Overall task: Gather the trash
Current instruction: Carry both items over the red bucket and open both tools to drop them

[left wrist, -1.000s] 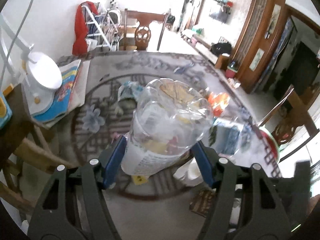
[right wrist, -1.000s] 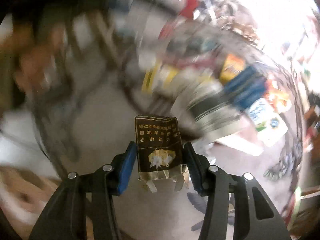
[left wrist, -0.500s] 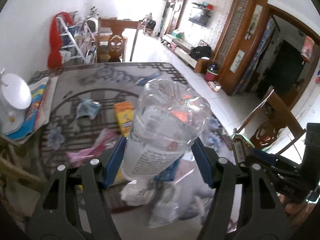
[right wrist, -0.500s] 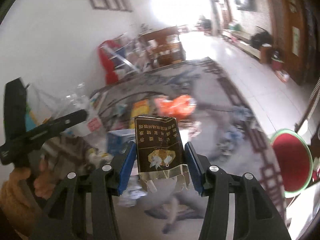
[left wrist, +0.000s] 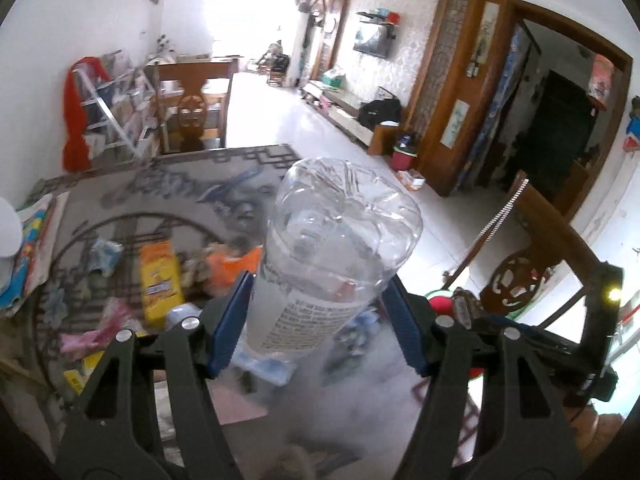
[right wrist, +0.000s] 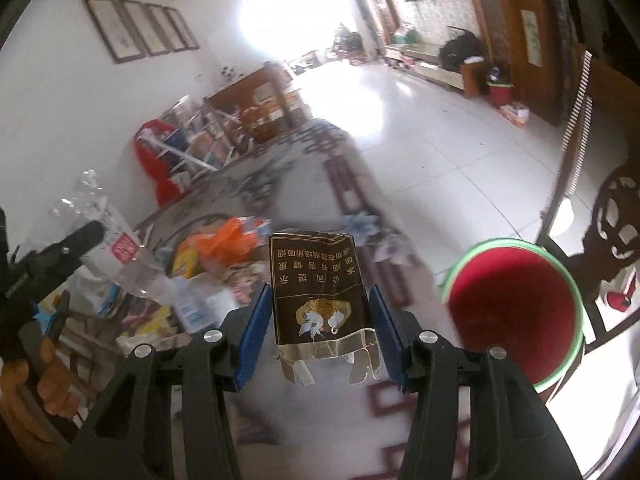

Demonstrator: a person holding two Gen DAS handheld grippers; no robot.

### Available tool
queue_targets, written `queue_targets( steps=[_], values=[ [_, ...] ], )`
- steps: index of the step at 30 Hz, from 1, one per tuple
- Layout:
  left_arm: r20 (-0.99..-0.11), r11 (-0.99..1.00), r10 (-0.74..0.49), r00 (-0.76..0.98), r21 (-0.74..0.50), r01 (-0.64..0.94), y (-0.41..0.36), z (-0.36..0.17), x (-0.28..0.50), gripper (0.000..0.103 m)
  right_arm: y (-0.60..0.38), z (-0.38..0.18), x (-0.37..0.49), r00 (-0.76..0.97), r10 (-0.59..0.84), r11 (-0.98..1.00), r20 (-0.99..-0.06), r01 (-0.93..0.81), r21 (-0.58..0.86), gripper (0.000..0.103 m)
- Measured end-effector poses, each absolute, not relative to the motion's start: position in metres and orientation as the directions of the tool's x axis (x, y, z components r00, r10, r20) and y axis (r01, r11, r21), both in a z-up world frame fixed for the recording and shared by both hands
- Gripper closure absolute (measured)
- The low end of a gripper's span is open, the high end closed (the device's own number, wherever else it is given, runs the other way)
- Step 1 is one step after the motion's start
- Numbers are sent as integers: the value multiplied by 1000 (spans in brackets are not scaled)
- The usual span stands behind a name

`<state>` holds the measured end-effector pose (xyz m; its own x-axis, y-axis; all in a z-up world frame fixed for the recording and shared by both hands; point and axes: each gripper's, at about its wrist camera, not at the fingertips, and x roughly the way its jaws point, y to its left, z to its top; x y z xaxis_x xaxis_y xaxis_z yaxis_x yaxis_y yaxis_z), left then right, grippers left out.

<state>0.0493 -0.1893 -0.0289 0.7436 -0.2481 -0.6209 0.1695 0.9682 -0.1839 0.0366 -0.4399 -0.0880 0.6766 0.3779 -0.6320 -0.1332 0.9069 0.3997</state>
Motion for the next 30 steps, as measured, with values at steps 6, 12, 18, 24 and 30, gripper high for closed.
queue_targets(
  steps=[6,12,18,24,30],
  values=[
    [-666,930,-364,651,-219,296,-260,-52,70,40,-502,-106,42,689,313,905,-654,-8,425,54],
    [-708,863,-485,514,-291,413,-342,-88,97,40,-567,-123,39,696,236,889,-678,128,440,54],
    [-740,824,-526,420,-320,468,-402,-113,115,23,-604,-138,44,682,206,861,-702,214,461,28],
    [-750,820,-518,410,-299,489,-415,-112,118,17,-620,-142,41,684,174,848,-709,262,461,26],
    [-736,831,-507,448,-281,480,-394,-99,111,17,-621,-140,42,689,163,844,-706,274,461,25]
  ],
)
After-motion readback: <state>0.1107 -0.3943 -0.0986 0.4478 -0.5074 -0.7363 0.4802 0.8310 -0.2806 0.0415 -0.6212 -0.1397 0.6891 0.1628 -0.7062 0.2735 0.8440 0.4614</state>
